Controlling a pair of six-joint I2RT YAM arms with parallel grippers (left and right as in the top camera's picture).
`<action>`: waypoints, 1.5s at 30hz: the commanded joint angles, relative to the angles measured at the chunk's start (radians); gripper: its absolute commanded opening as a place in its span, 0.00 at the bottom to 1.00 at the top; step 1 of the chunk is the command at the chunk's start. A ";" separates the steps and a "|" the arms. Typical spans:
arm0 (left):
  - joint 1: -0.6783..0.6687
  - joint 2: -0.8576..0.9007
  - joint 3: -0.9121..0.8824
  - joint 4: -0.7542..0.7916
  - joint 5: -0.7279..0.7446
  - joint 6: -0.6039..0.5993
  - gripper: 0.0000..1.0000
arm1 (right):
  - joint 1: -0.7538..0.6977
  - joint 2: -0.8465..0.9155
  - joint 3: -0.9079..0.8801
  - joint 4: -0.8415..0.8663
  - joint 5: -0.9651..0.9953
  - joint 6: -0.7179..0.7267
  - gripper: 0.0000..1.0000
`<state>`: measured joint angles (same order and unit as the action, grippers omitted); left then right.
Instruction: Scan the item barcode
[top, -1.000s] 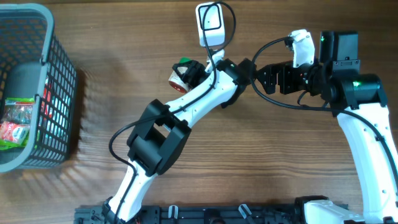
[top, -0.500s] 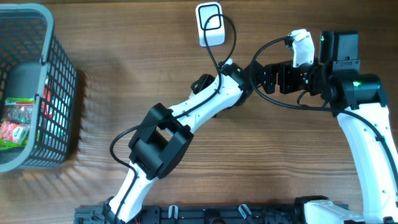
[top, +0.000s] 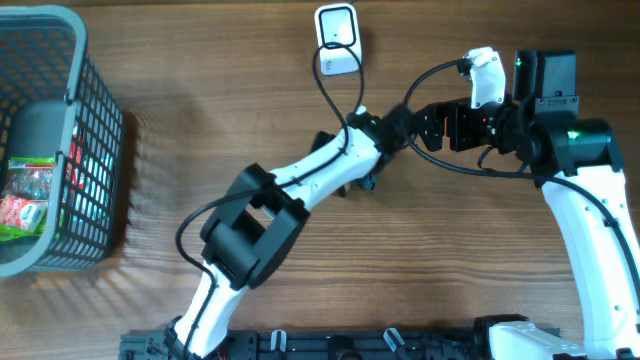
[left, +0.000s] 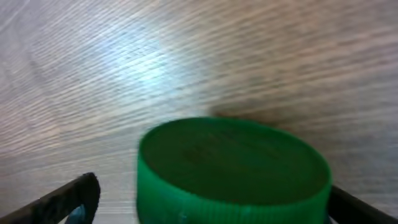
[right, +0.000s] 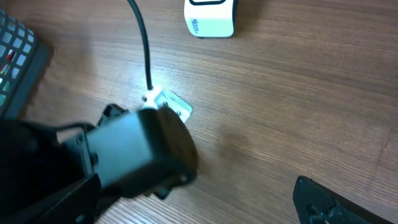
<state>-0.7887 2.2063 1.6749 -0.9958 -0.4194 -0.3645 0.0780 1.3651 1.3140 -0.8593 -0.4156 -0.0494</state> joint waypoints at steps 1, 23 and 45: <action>0.042 -0.071 0.023 0.002 0.096 -0.006 1.00 | 0.003 0.001 0.018 0.002 -0.011 0.000 1.00; 0.267 -0.154 -0.087 0.079 0.789 0.072 0.96 | 0.003 0.001 0.018 0.002 -0.011 0.000 1.00; 0.072 -0.145 -0.170 0.175 0.529 0.008 0.82 | 0.003 0.001 0.018 0.002 -0.011 0.000 1.00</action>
<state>-0.6991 2.0632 1.5127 -0.8410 0.1524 -0.3386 0.0780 1.3651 1.3136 -0.8597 -0.4156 -0.0494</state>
